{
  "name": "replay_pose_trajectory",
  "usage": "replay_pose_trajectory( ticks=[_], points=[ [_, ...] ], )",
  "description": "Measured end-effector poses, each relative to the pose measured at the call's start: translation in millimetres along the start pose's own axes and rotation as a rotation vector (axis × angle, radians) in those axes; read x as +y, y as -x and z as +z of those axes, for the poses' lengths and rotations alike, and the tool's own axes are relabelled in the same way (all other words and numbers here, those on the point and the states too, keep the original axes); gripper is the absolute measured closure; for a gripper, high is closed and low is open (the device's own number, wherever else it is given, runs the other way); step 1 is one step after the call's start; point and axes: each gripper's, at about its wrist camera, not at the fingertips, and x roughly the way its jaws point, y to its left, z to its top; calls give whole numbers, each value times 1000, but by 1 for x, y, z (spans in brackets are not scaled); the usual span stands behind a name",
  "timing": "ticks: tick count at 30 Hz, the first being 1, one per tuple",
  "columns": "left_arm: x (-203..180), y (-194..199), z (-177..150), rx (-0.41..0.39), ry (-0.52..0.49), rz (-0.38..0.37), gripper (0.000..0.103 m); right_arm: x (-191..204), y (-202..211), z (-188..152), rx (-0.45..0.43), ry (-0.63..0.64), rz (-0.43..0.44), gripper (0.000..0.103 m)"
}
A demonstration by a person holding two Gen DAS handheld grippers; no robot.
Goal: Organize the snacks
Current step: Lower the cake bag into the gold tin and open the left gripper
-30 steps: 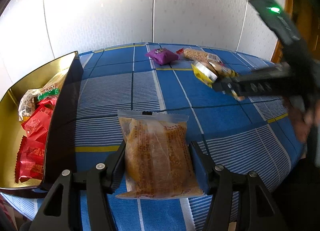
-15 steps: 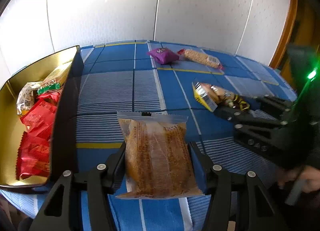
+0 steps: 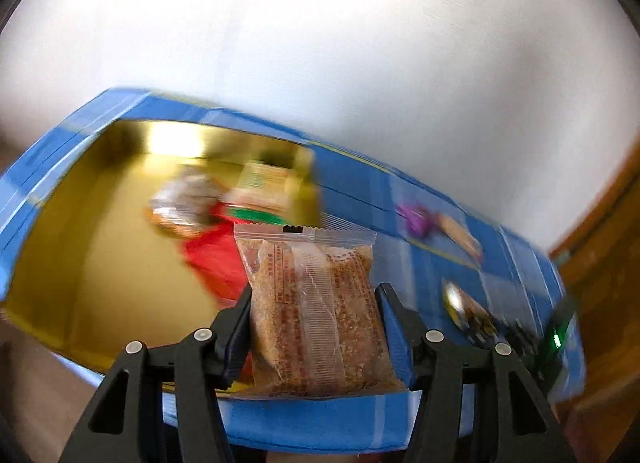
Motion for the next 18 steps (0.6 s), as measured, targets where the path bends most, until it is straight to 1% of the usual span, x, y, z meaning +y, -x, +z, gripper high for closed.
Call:
replay_pose_trajectory(
  ticks=[3,6,9,11,15,18],
  points=[
    [37,-1,7,11,70,90,45,-1,0,0,-2,0,2,61],
    [69,-9,11,45,144,133,45,0,0,0,-2,1,2,61],
    [86,-16,11,67,179,174,45,0,0,1,-2,2,3,61],
    [94,-23,12,83,201,179,45,-1,0,1,-2,2,4,61],
    [97,-38,17,101,206,190,45,-1,0,1,-3,3,5,61],
    [97,-47,23,108,212,218,43,-1,0,1,-3,4,5,61]
  ],
)
